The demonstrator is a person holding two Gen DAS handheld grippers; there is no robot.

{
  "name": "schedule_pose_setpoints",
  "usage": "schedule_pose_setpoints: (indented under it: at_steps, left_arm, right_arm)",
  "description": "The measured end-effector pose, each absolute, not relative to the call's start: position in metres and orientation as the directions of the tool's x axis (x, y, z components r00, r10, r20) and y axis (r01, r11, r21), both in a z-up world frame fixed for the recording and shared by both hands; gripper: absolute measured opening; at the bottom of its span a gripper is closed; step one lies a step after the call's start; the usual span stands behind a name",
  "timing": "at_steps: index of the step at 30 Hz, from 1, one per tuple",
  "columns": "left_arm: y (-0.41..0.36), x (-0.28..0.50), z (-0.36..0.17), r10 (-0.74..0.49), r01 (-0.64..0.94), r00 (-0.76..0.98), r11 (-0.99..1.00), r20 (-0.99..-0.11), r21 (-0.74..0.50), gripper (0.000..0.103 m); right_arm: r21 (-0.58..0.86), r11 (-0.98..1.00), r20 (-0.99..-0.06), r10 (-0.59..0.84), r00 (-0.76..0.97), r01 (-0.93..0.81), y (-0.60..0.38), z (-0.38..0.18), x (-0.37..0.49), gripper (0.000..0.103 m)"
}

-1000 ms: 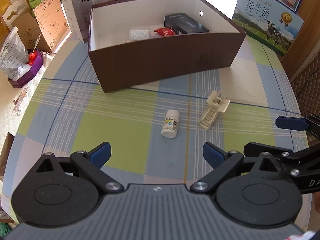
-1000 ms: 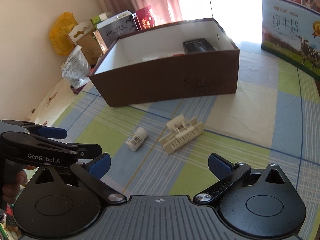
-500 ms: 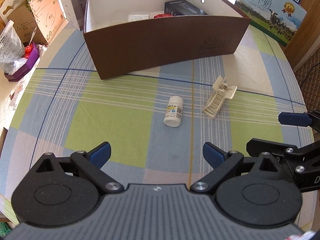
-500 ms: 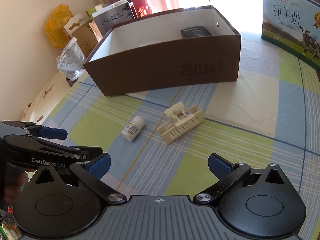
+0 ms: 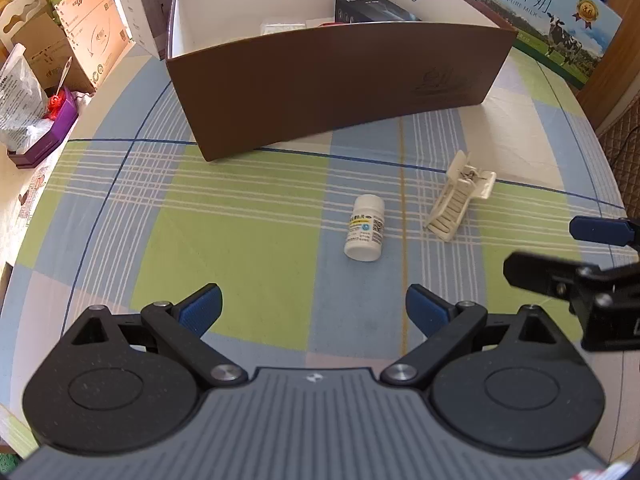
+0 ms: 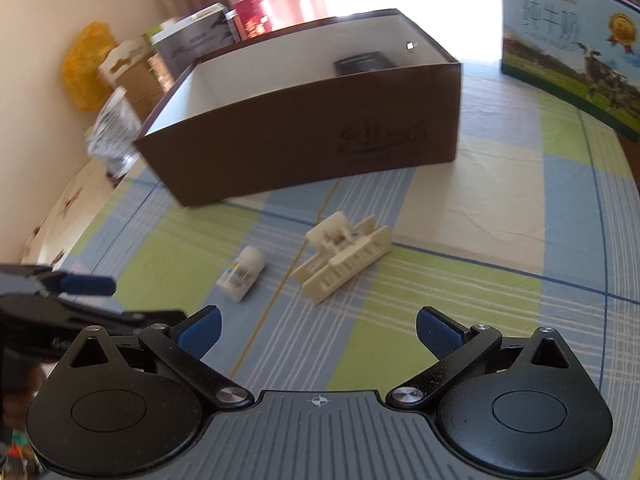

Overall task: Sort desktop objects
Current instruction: 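Withdraw both tools from the box toward the pill bottle and hair clip, then grasp the white pill bottle with the left tool while the right tool grasps the cream hair clip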

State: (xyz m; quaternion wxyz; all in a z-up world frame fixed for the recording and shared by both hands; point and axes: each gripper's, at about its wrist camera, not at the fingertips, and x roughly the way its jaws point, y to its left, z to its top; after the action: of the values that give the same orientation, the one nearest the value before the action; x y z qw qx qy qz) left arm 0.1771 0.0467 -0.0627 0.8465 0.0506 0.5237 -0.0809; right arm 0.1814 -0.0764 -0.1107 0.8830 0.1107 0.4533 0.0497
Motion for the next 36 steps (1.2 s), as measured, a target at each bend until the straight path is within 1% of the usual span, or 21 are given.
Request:
schedule_pose_setpoints:
  at_steps: [8,12,17,24,26,27,29,30,31,32,36]
  left_arm:
    - [0.042,0.196,-0.079,-0.072,0.21,0.433,0.977,-0.899,0.023,0.096]
    - [0.038,0.205,-0.087,-0.084,0.24,0.429,0.97,-0.9,0.024,0.093]
    - [0.028,0.218,-0.096,-0.091,0.291,0.422,0.956,-0.902,0.04,0.081]
    - [0.018,0.229,-0.105,-0.11,0.349,0.412,0.936,-0.904,0.046,0.061]
    - [0.017,0.231,-0.106,-0.117,0.361,0.409,0.932,-0.905,0.043,0.051]
    - [0.016,0.231,-0.107,-0.121,0.366,0.408,0.93,-0.905,0.041,0.048]
    - [0.015,0.233,-0.109,-0.129,0.379,0.402,0.925,-0.907,0.036,0.035]
    - [0.015,0.234,-0.11,-0.129,0.379,0.401,0.925,-0.907,0.036,0.031]
    - [0.016,0.235,-0.11,-0.138,0.376,0.403,0.926,-0.905,0.027,0.025]
    - [0.017,0.235,-0.11,-0.14,0.371,0.404,0.928,-0.904,0.022,0.023]
    - [0.026,0.238,-0.109,-0.113,0.334,0.422,0.942,-0.9,0.038,0.023]
  right_arm:
    - [0.23,0.97,-0.788,0.143,0.599,0.072,-0.077,-0.121,0.199,0.101]
    - [0.237,0.967,-0.79,0.135,0.598,0.095,-0.081,-0.124,0.206,0.101]
    - [0.24,0.963,-0.794,0.123,0.595,0.122,-0.086,-0.128,0.212,0.101]
    - [0.252,0.957,-0.798,0.122,0.591,0.142,-0.091,-0.132,0.218,0.101]
    - [0.254,0.957,-0.798,0.123,0.59,0.143,-0.091,-0.133,0.22,0.101]
    - [0.253,0.957,-0.798,0.123,0.59,0.143,-0.091,-0.133,0.222,0.101]
    - [0.25,0.958,-0.799,0.121,0.59,0.142,-0.09,-0.134,0.224,0.101]
    - [0.247,0.959,-0.799,0.12,0.589,0.141,-0.09,-0.134,0.225,0.101]
    - [0.244,0.96,-0.799,0.118,0.589,0.139,-0.089,-0.134,0.226,0.101]
    - [0.241,0.961,-0.799,0.117,0.59,0.136,-0.088,-0.134,0.227,0.101]
    - [0.231,0.966,-0.8,0.12,0.588,0.117,-0.083,-0.135,0.232,0.101]
